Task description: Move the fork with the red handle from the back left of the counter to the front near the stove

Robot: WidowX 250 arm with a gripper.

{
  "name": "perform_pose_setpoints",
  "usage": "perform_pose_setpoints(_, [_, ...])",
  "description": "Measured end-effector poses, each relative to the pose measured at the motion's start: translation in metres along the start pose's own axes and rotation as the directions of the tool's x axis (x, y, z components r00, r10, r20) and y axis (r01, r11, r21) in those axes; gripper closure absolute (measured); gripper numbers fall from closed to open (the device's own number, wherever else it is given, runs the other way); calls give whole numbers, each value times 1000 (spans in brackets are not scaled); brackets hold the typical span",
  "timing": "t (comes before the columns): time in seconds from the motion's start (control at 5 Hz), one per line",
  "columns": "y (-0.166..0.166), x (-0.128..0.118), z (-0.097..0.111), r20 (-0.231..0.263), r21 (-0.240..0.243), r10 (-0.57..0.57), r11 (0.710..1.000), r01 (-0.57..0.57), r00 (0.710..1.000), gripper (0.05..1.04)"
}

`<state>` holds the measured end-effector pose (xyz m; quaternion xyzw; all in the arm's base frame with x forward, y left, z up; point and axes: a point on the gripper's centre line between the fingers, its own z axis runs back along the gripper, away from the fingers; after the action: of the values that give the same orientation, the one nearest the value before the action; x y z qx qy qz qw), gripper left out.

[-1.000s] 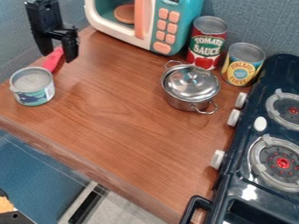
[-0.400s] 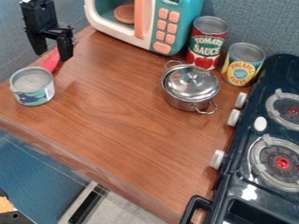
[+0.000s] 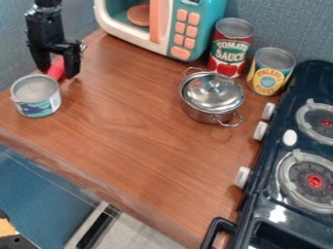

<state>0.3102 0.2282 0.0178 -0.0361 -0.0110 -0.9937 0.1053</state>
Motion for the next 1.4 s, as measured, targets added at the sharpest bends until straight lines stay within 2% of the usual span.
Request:
perform_pose_setpoints(0.4, [-1, -3, -1, -20, -4, -3, 1000, 3, 1000, 656])
perform_pose_setpoints(0.6, [4, -1, 1, -33, 14, -23, 1000, 23, 999, 665])
perform_pose_setpoints(0.8, [11, 3, 30, -118, 3, -96, 995, 97, 988, 665])
perform_pose_setpoints(1.0, [25, 14, 68, -216, -10, -188, 982, 190, 958, 665])
perform_pose_setpoints(1.2, [44, 33, 99, -308, -33, -298, 952, 303, 904, 665])
perform_pose_setpoints(1.4, [82, 52, 104, -259, -86, -526, 848, 523, 810, 665])
